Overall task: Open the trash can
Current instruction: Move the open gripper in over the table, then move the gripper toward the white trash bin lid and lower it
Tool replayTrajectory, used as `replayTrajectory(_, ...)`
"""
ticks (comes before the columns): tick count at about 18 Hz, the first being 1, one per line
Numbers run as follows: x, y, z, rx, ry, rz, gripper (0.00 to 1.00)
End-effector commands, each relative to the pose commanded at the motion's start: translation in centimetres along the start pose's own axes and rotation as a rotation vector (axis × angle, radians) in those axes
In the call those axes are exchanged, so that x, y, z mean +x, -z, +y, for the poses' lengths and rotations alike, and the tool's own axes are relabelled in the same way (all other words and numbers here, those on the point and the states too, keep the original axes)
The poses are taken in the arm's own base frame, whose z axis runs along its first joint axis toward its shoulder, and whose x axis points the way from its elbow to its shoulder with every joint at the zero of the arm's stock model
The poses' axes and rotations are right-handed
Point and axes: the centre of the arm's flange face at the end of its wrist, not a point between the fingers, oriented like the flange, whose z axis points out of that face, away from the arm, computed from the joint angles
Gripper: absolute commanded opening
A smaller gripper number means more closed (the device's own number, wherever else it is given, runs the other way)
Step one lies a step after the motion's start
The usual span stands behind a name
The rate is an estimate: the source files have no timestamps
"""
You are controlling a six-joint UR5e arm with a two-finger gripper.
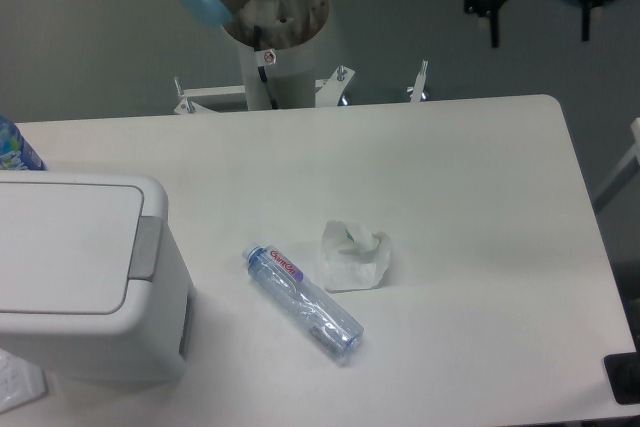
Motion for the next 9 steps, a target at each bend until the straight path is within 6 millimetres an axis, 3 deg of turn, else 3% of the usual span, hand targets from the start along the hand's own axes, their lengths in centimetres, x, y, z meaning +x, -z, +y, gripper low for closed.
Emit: replayTrajectory(9,8.3,-2.1,-6.5,0.056,0.292,0.158,1.0)
